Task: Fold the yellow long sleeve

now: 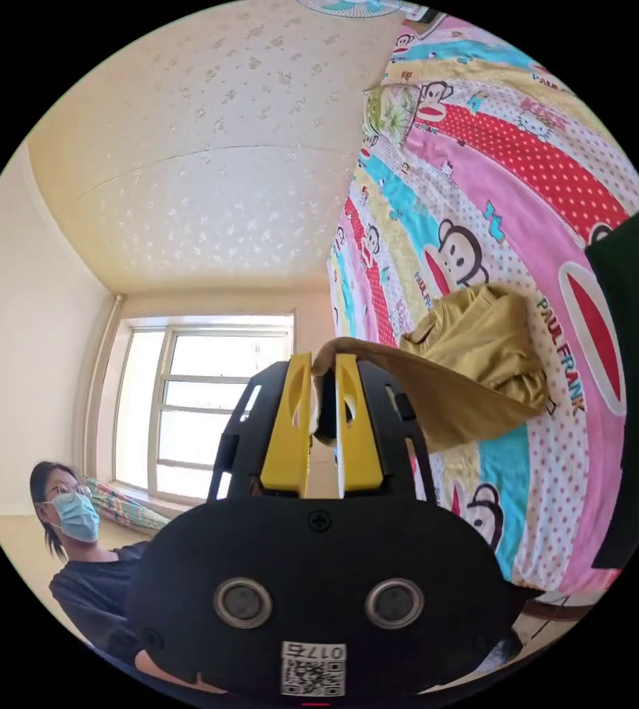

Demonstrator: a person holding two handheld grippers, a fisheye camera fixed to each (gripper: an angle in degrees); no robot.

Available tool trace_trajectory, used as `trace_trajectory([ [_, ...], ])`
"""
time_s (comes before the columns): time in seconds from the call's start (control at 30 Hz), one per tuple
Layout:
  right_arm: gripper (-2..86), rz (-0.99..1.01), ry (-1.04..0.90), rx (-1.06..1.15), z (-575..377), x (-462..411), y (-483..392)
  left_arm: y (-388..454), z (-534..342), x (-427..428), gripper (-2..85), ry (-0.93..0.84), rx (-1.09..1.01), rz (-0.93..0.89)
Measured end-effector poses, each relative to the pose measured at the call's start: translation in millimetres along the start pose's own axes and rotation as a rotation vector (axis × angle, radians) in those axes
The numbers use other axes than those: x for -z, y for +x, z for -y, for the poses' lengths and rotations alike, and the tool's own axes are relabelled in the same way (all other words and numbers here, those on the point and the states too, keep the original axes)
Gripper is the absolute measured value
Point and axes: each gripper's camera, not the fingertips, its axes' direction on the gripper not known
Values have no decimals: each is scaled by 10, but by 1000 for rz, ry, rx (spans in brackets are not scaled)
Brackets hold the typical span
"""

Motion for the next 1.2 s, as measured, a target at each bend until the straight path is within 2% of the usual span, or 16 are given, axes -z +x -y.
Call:
trace_trajectory([
  [0.07, 65, 42, 99, -27, 142, -26, -79, 73, 116, 47, 103, 56, -16, 94],
  [0.13, 64, -14, 98, -50, 143, -37, -14, 65, 55, -46, 110, 61, -71, 218],
  [0.33, 73, -424, -146, -218, -237, -118, 742, -684, -512, -815, 107, -169, -58, 518],
  [0.43, 83, -543, -197, -254, -264, -148, 966, -1102, -674, -1179, 106, -259, -13, 599],
  [0.53, 101, -683, -273, -215, -69, -292, 1045, -1372, -658, -1411, 106, -252, 8, 635],
  [0.67, 121, -829, -373, -110, 269, -583, 1092, -1619, -513, -1652, 107, -212, 33, 642],
  [0.77, 117, -853, -470, -84, 389, -796, 1208, -1791, -437, -1940, 97, -233, 48, 604],
  [0.9, 53, -841, -618, -76, 356, -939, 1285, -1796, -544, -2220, 37, -321, 35, 589],
  [1.1, 34, -775, -576, 18, 129, -336, 726, -1600, -1104, -1601, 15, -316, -16, 443],
  [1.2, 32, -819, -653, 43, -276, -21, 504, -1645, -1664, -1368, 16, -391, -19, 421],
])
